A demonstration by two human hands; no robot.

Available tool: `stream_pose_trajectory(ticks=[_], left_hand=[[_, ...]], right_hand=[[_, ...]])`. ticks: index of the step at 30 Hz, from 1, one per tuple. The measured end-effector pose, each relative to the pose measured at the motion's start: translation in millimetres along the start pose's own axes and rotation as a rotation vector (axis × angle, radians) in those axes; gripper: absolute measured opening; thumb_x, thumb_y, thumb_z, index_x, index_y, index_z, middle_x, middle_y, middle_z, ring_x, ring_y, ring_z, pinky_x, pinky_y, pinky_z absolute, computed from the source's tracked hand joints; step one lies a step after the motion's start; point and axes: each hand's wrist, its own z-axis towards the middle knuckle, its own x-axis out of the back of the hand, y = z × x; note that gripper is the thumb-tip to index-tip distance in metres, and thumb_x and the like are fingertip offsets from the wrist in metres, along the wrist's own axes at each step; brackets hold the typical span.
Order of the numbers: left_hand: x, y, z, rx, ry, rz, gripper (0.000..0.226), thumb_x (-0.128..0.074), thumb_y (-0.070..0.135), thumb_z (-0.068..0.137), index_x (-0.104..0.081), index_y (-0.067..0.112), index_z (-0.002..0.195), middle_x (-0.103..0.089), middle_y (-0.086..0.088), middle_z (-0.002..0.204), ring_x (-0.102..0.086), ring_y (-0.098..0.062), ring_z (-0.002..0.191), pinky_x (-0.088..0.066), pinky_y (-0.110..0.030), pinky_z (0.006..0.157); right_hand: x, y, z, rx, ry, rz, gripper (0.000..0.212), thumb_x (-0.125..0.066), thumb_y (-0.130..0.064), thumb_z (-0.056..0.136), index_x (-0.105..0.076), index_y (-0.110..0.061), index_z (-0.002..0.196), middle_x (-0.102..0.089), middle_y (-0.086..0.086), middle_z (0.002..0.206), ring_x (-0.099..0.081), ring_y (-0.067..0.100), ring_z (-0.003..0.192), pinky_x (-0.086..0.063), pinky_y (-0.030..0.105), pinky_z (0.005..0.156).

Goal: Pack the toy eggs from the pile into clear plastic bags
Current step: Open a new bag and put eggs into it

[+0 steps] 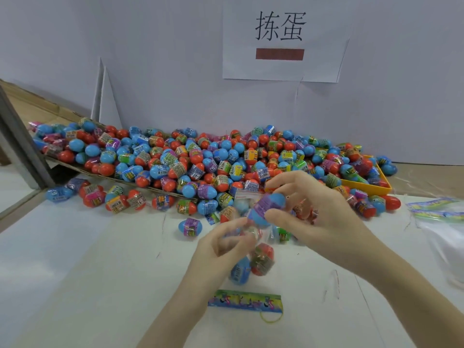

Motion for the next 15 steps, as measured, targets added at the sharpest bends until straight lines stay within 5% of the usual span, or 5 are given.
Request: stream_pose_trajectory(ticks=[3, 6, 11, 15], left_hand=[[-7.3, -1.8, -1.9, -0.066, 0.003, 0.055, 0.04, -0.063, 0.039, 0.068, -0.061, 0.03, 0.107, -0.074, 0.002, 0.09, -0.068, -0.008, 0.088, -0.051, -0.012, 0.071], [-11.5, -1.8, -3.4, -0.117, 0.021, 0.102, 0.027, -0.065, 0.028, 0.077, -0.062, 0.03, 0.104, -0.074, 0.001, 0.091, -0.068, -0.013, 0.089, -0.054, -0.024, 0.081], [-14.5, 1.8, -4.2, -0.161, 0.027, 0.063, 0.04, -0.063, 0.044, 0.062, -0.06, 0.033, 0.1, -0.073, 0.003, 0.081, -0.068, -0.01, 0.079, -0.053, -0.018, 0.073], [-17.3, 2.4, -4.0, -0.204, 0.018, 0.1, 0.037, -0.064, 0.039, 0.066, -0.063, 0.026, 0.1, -0.071, 0.004, 0.074, -0.065, -0.01, 0.071, -0.051, -0.018, 0.063]], right_hand=[[-10.8, 1.8, 5.6, -0.022, 0.154, -0.162, 0.022, -0.065, -0.031, 0.078, -0.05, -0.035, 0.094, -0.053, -0.024, 0.082, -0.053, -0.004, 0.076, -0.042, 0.01, 0.065], [-15.8, 3.9, 5.8, -0.04, 0.239, -0.256, 0.031, -0.071, -0.034, 0.073, -0.049, -0.031, 0.094, -0.051, -0.023, 0.081, -0.05, 0.006, 0.083, -0.042, 0.02, 0.072], [-13.0, 1.9, 4.8, -0.128, 0.094, -0.272, 0.038, -0.061, -0.059, 0.056, -0.06, -0.033, 0.084, -0.062, -0.014, 0.084, -0.052, 0.007, 0.086, -0.046, 0.027, 0.073], [-10.3, -0.1, 6.6, -0.12, -0.006, -0.233, 0.041, -0.056, -0.058, 0.062, -0.073, -0.028, 0.083, -0.068, -0.014, 0.075, -0.058, 0.001, 0.079, -0.049, 0.021, 0.069]])
